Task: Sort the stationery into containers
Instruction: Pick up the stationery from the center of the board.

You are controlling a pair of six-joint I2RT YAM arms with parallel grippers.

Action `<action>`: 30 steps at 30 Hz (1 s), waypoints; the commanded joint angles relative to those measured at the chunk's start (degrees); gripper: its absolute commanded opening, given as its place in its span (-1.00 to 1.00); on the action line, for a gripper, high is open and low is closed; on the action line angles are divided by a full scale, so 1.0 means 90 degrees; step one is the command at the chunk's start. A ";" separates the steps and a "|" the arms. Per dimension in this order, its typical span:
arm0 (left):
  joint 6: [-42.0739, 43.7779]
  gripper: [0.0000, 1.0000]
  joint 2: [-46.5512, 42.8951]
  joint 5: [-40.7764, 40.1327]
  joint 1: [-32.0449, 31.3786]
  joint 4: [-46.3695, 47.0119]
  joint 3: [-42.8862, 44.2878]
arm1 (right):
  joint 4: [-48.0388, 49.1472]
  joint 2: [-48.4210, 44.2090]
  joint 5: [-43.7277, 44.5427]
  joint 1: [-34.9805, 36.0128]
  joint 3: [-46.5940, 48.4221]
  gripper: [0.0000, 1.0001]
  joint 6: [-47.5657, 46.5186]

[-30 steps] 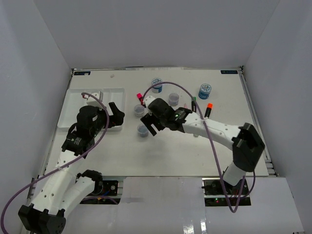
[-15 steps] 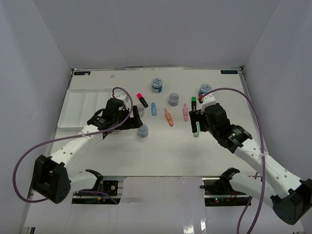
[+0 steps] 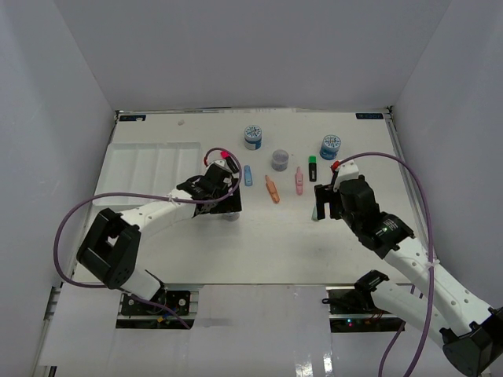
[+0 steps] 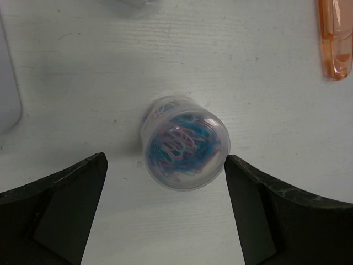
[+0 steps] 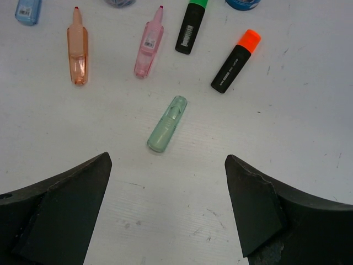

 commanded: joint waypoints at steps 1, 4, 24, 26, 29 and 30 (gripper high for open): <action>-0.0153 0.96 0.0107 -0.0376 -0.0083 0.0077 0.0218 | 0.0230 -0.0087 0.0076 -0.0032 -0.0045 0.80 0.0027; -0.0182 0.96 0.0302 -0.0405 -0.0171 0.0126 0.0325 | 0.0240 -0.0097 0.0056 -0.0032 -0.0094 0.80 0.0018; -0.0368 0.56 0.0576 -0.0757 -0.0348 0.0145 0.0501 | 0.0318 -0.0165 -0.0168 -0.0042 -0.0241 0.80 -0.0041; -0.0368 0.47 0.0605 -0.0747 -0.0357 0.0145 0.0559 | 0.0328 -0.0184 -0.0198 -0.0042 -0.0241 0.80 -0.0041; -0.0387 0.27 0.0567 -0.0737 -0.0357 0.0155 0.0589 | 0.0328 -0.0194 -0.0305 -0.0042 -0.0241 0.80 -0.0061; -0.0397 0.22 0.0547 -0.0747 -0.0357 0.0155 0.0599 | 0.0328 -0.0194 -0.0383 -0.0042 -0.0241 0.80 -0.0061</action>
